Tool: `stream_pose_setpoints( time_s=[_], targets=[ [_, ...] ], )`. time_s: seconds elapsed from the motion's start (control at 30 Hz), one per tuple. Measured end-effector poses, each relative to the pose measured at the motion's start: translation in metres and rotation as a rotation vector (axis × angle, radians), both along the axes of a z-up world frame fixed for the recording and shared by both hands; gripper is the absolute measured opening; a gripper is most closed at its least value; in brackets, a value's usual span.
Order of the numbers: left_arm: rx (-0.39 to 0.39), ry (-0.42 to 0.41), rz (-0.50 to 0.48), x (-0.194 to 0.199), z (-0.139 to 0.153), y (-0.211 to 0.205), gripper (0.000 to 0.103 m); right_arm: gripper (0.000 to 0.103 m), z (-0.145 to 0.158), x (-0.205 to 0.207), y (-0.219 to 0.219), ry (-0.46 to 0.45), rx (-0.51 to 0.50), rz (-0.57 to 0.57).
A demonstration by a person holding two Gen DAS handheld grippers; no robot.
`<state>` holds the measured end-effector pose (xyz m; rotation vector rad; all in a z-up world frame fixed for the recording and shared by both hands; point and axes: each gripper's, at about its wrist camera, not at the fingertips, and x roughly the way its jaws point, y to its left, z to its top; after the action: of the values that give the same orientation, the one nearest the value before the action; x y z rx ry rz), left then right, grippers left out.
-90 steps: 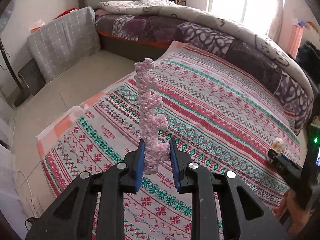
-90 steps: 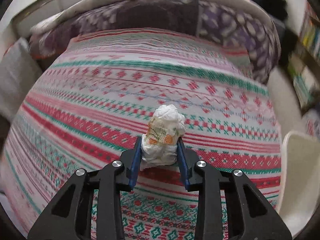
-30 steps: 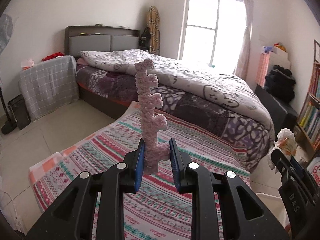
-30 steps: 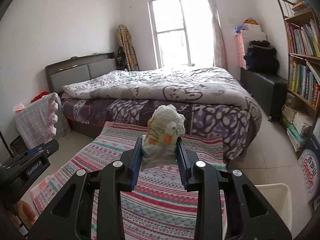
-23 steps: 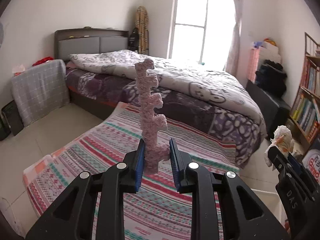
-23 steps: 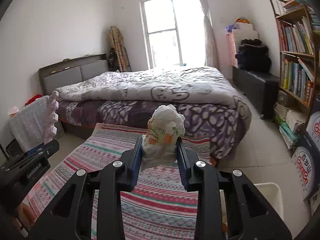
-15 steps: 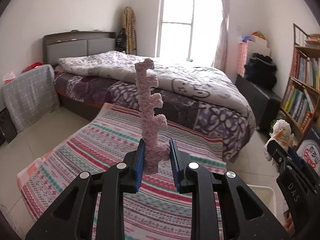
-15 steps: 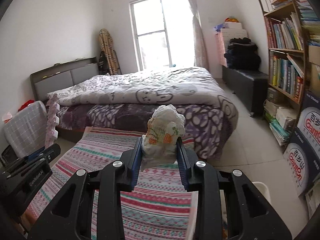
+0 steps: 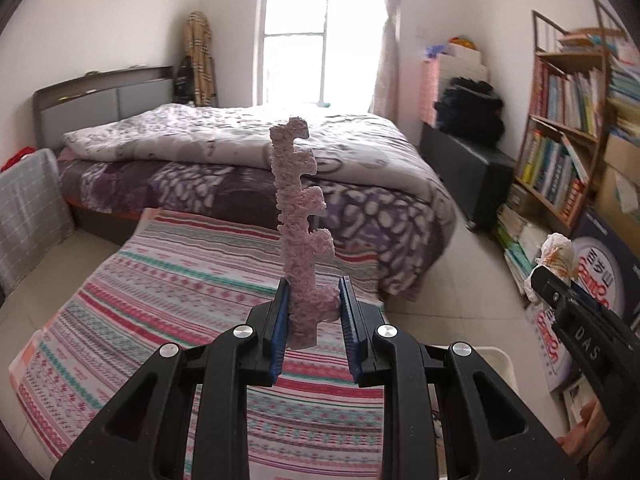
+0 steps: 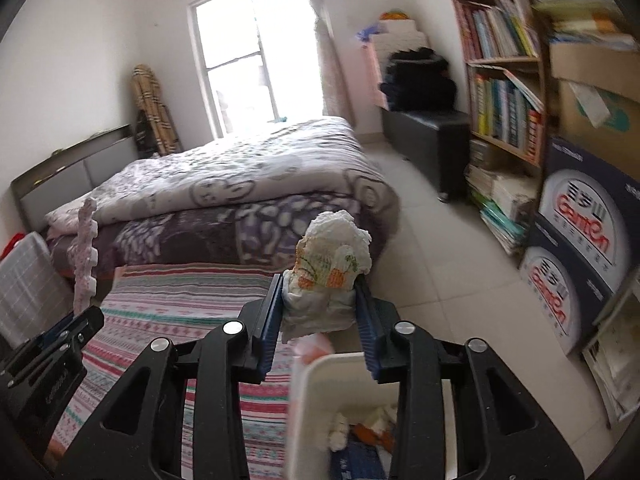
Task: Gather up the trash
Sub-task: 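Lift the pink strip and tissue wad and carry them to the wastebasket, then open both tools to drop the strip and tissue into the wastebasket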
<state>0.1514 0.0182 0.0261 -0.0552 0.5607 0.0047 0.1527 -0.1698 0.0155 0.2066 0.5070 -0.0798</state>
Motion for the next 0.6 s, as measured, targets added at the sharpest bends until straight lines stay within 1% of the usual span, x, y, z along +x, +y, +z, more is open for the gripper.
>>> stream_pose_setpoints(
  time_s=[0.03, 0.1, 0.2, 0.27, 0.37, 0.43, 0.57, 0.6],
  targets=[
    [0.002, 0.002, -0.012, 0.001, -0.001, -0.006, 0.024, 0.039, -0.001, 0.000, -0.007, 0.009, 0.004, -0.015],
    [0.008, 0.010, -0.042, 0.002, -0.005, -0.022, 0.024, 0.054, -0.004, 0.000, -0.024, 0.021, 0.024, -0.053],
    [0.017, 0.023, -0.081, 0.004, -0.011, -0.043, 0.024, 0.062, -0.005, -0.006, -0.046, 0.019, 0.044, -0.107],
    [0.023, 0.034, -0.106, 0.005, -0.016, -0.056, 0.024, 0.064, -0.006, -0.010, -0.059, 0.015, 0.053, -0.137],
    [0.042, 0.051, -0.152, 0.006, -0.023, -0.078, 0.024, 0.074, -0.006, -0.014, -0.079, 0.007, 0.071, -0.184],
    [0.054, 0.060, -0.179, 0.005, -0.028, -0.092, 0.024, 0.077, -0.006, -0.017, -0.091, 0.002, 0.080, -0.213],
    [0.066, 0.085, -0.250, 0.003, -0.036, -0.119, 0.025, 0.091, -0.009, -0.026, -0.119, -0.006, 0.103, -0.290],
    [0.067, 0.092, -0.266, 0.003, -0.038, -0.124, 0.026, 0.092, -0.011, -0.029, -0.127, -0.005, 0.119, -0.308]
  ],
)
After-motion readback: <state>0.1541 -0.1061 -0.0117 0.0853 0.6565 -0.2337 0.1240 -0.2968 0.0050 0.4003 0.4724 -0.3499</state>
